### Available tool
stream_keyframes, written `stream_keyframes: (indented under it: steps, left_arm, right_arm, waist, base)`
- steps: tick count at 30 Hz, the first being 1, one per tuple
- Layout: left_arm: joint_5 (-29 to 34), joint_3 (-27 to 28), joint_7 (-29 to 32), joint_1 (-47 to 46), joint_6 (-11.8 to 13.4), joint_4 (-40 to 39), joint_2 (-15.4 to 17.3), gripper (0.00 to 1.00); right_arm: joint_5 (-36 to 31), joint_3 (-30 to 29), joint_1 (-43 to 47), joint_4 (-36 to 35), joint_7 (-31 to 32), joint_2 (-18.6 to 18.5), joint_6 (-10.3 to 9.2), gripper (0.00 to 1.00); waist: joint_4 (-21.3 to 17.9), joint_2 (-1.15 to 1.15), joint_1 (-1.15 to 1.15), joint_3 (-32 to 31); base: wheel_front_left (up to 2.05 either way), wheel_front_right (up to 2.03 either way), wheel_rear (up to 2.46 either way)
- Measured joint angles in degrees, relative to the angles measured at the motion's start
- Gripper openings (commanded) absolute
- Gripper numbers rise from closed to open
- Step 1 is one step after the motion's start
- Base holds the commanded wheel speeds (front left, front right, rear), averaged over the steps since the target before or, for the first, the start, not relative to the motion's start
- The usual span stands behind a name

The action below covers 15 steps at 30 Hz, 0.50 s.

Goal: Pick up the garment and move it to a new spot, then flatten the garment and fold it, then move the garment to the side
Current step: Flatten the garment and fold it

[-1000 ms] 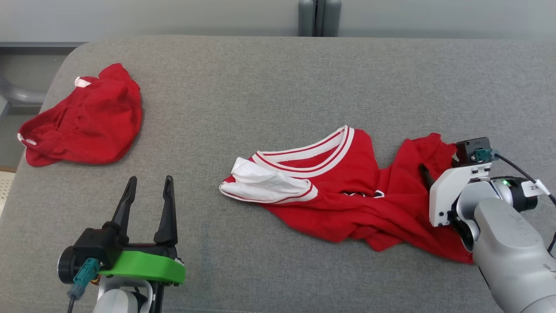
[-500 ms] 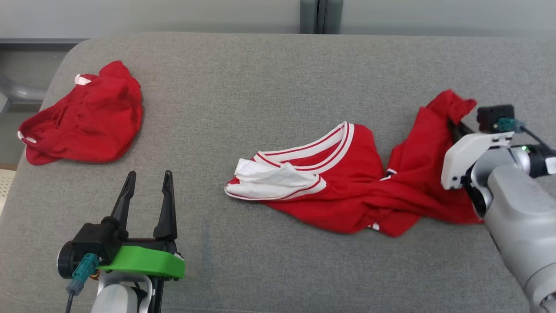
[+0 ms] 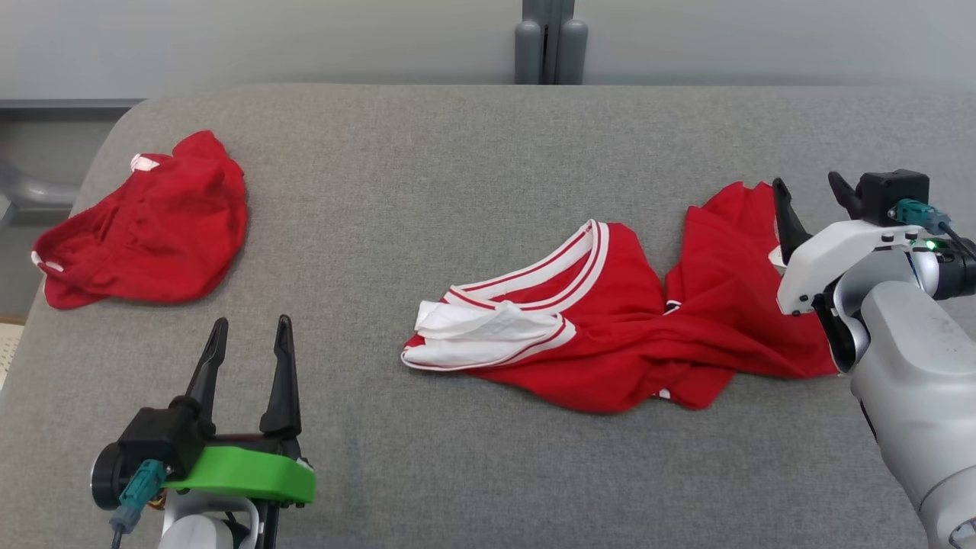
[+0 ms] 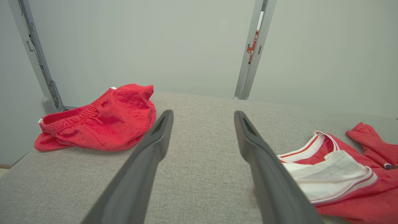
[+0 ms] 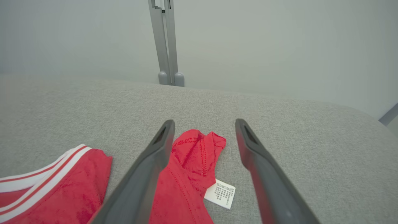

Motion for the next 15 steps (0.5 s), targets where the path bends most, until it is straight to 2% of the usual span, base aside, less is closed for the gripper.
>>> stream_keyframes:
  steps: [9,15]
  left_arm:
    - [0.67,2.24,0.0,2.3,0.0,-0.49,0.37,1.0]
    - [0.84,3.21,0.0,3.29,0.0,-0.67,0.59,1.0]
  right_arm:
    - [-0.11,-4.09,14.24,-24.29,-0.12,0.32,0.0,1.0]
    - [-0.22,-5.9,25.69,-38.21,-0.11,2.29,0.0,1.0]
  waist:
    - [-3.21,0.0,0.0,-2.34]
    - [-5.29,0.0,0.0,-3.57]
  base:
    - [0.0,0.0,0.0]
    - [0.0,0.0,0.0]
